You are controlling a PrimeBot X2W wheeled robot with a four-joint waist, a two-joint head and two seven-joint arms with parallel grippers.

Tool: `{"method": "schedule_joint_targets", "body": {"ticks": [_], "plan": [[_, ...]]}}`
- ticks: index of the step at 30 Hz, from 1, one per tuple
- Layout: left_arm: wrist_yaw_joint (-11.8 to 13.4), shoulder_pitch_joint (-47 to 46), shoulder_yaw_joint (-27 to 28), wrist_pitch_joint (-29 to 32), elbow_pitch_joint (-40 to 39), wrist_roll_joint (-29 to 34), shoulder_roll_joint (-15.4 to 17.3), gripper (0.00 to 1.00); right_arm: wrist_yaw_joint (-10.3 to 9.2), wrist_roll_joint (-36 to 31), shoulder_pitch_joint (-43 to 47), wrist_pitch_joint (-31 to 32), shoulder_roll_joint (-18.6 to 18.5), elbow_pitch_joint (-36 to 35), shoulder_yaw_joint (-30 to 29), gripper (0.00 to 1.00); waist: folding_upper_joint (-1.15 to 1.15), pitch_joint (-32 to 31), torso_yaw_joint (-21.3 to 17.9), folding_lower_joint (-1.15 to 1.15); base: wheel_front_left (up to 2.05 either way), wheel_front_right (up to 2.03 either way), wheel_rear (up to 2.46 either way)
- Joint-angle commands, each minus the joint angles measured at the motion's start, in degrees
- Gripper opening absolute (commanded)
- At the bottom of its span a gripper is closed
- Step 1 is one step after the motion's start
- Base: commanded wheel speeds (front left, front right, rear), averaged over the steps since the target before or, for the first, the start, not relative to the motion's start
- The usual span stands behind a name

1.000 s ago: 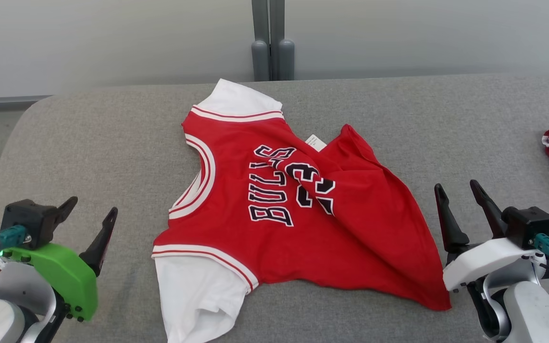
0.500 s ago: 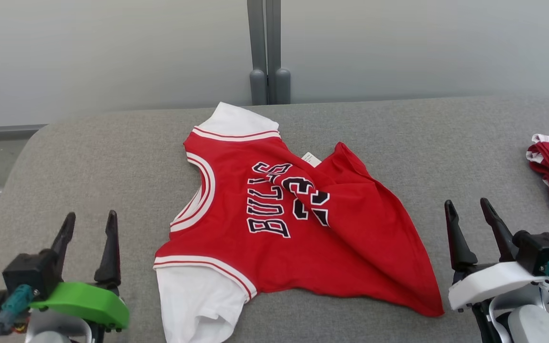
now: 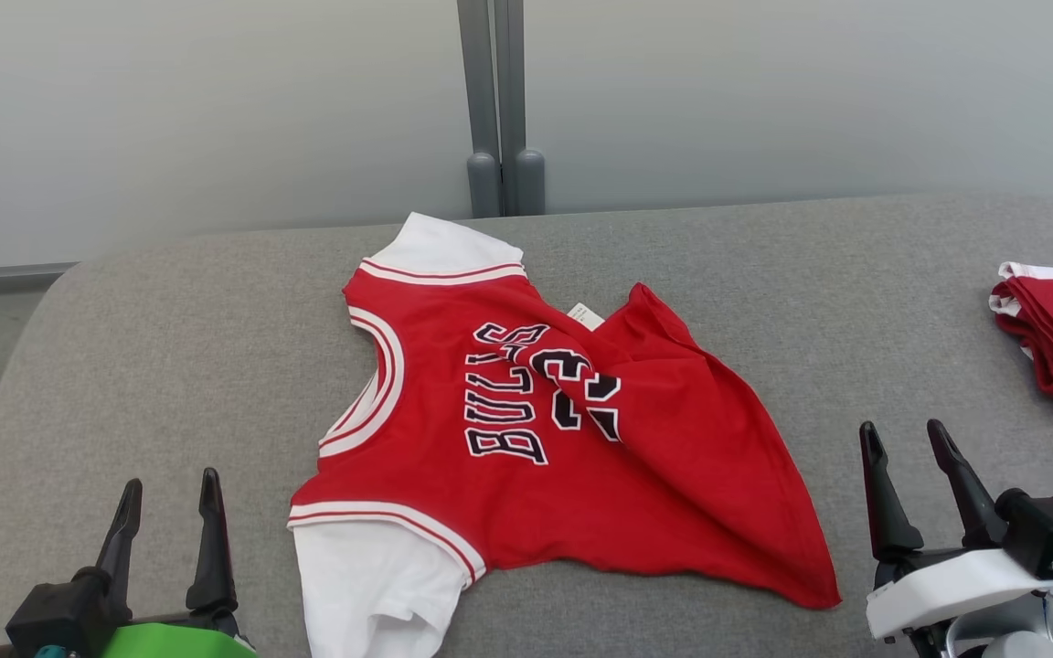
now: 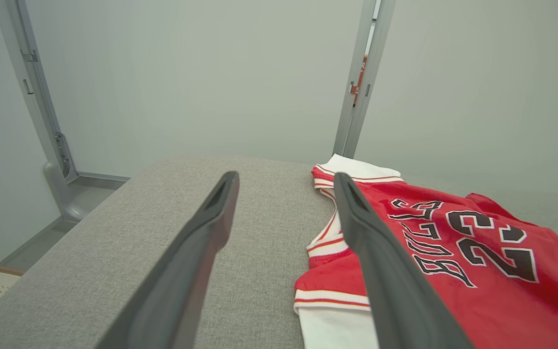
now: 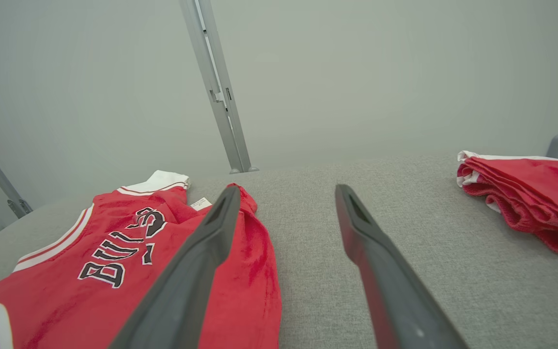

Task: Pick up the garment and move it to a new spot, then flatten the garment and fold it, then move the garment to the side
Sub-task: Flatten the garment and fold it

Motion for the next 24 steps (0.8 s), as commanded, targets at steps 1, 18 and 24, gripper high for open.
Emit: {"method": "schedule_joint_targets", "body": {"ticks": [1,18,24], "plan": [[-1.0,0.8,1.3,0.0,0.3,1.2,-0.8,1.00,0.01,0.2,1.0,-0.2,0.0,-0.2,0.2,1.00,0.00,-0.1,-0.2,0.00,0.00,0.00,0.00],[-8.3,0.8,7.2,0.0,5.0,7.6,-6.3,1.00,0.01,0.1,0.3,-0.2,-0.4,-0.4,0.9,1.00,0.00,-0.1,-0.5,0.00,0.00,0.00,0.00],[-9.2,0.4,8.2,0.0,5.7,8.6,-7.2,1.00,0.01,-0.4,0.0,-0.2,-0.4,-0.6,0.7,1.00,0.00,-0.1,-0.2,0.00,0.00,0.00,0.00]]}}
